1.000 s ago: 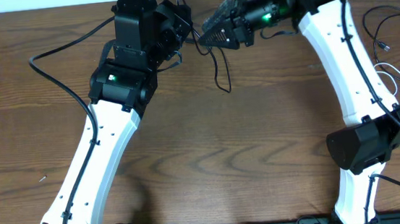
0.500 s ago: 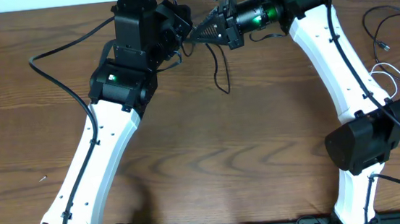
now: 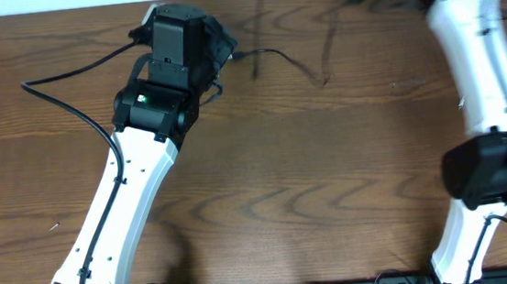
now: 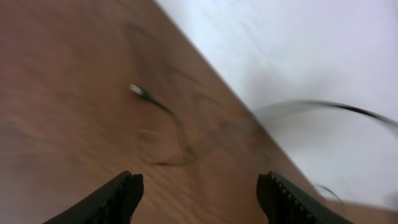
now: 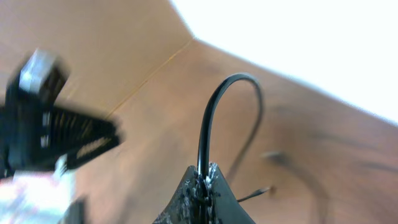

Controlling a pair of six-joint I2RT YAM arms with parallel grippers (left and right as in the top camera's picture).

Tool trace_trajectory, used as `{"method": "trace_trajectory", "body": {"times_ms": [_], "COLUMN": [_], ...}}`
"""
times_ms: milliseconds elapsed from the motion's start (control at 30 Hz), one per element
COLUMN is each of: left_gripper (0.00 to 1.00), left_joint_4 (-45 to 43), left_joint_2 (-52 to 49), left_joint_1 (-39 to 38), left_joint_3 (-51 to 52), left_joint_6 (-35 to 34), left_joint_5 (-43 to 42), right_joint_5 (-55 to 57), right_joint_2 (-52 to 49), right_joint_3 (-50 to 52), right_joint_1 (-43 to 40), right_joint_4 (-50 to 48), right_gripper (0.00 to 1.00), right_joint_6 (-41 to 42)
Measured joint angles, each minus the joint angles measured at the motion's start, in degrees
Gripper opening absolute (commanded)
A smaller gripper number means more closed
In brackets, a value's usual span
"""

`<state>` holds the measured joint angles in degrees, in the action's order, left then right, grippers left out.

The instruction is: Untangle cables

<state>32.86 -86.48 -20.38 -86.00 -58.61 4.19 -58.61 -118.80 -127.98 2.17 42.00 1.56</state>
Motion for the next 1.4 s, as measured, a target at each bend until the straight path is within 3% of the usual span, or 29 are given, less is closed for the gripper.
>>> {"method": "trace_trajectory", "body": {"times_ms": [300, 500, 633, 800, 1100, 1133, 1167, 1200, 1233, 1400], "left_gripper": [0.65, 0.65, 0.65, 0.65, 0.66, 0.65, 0.66, 0.65, 0.65, 0.65], "left_joint_4": [3.2, 3.4, 4.0, 4.2, 4.3, 4.4, 4.4, 4.4, 4.4, 4.9], "left_joint_2": [0.0, 0.0, 0.0, 0.0, 0.0, 0.0, 0.0, 0.0, 0.0, 0.0], "left_joint_1": [0.0, 0.0, 0.0, 0.0, 0.0, 0.0, 0.0, 0.0, 0.0, 0.0], "left_joint_3": [0.0, 0.0, 0.0, 0.0, 0.0, 0.0, 0.0, 0.0, 0.0, 0.0], "left_joint_6": [6.2, 8.3, 8.8, 9.2, 9.2, 9.2, 9.2, 9.2, 9.2, 9.2], "left_joint_5": [6.9, 7.8, 8.0, 8.0, 8.0, 8.0, 8.0, 8.0, 8.0, 8.0], "right_joint_5": [1.5, 1.5, 2.5, 10.0, 30.7, 32.6, 34.1, 35.6, 37.3, 41.4], "right_joint_2": [0.4, 2.1, 1.7, 1.5, 0.3, 0.3, 0.2, 0.2, 0.2, 0.1], "right_joint_3": [-21.5, -25.0, -23.8, -18.0, 0.6, 2.3, 3.5, 4.8, 5.8, 7.0], "right_joint_1": [-23.1, -35.9, -41.6, -42.9, -40.0, -39.6, -39.3, -39.0, -38.5, -37.5], "right_joint_4": [-3.0, -0.7, 4.5, 10.3, 7.4, 6.7, 6.1, 5.7, 5.3, 5.5], "right_gripper": [0.01, 0.01, 0.01, 0.01, 0.01, 0.09, 0.38, 0.82, 0.99, 0.99], "right_joint_6": [12.6, 15.6, 15.3, 10.6, 1.4, 0.8, 0.5, 0.0, -0.2, -1.1]}}
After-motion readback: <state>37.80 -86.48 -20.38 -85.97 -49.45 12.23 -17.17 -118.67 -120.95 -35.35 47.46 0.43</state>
